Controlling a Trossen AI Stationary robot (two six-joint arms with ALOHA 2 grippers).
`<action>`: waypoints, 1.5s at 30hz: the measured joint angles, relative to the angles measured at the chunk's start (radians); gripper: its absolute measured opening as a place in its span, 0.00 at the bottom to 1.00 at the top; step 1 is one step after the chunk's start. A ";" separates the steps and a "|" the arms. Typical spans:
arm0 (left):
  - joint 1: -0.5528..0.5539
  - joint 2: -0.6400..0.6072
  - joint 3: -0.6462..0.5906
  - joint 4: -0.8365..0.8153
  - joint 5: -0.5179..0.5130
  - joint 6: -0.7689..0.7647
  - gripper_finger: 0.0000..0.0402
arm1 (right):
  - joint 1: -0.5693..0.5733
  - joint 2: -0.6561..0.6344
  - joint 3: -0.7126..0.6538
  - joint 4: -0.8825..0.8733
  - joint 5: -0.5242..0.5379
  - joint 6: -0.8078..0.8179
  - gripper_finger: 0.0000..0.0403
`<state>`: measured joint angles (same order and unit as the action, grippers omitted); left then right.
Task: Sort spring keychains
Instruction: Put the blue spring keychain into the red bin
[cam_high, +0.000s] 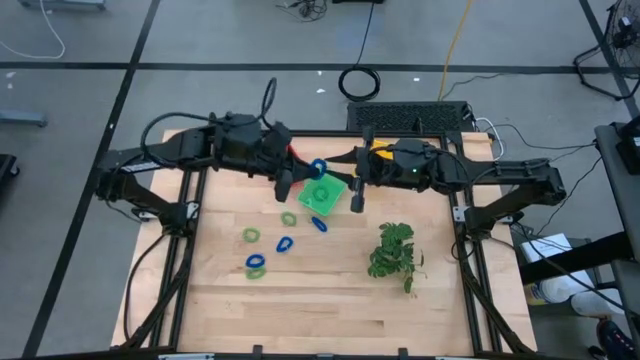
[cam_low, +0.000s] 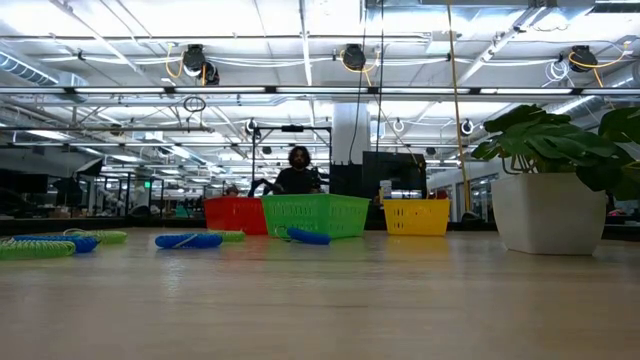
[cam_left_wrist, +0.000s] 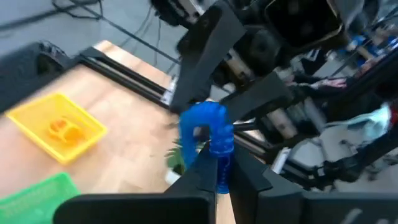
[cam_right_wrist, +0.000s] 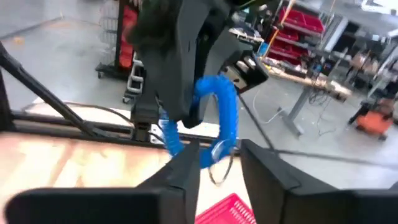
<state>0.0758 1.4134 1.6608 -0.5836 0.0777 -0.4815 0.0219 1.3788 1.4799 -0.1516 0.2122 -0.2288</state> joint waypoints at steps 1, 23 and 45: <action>0.008 -0.007 -0.001 -0.014 -0.001 0.023 0.04 | 0.000 -0.004 0.000 -0.005 0.000 0.034 0.27; 0.193 -0.118 0.000 -0.309 -0.003 0.618 0.04 | 0.040 -0.226 -0.035 -0.358 -0.008 0.435 0.42; 0.373 -0.102 -0.001 -0.520 0.028 0.823 0.04 | 0.207 -0.587 -1.111 0.630 -0.055 0.616 0.43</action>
<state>0.4491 1.3116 1.6596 -1.1039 0.1055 0.3412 0.2292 0.7913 0.3693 0.4783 0.1576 0.3875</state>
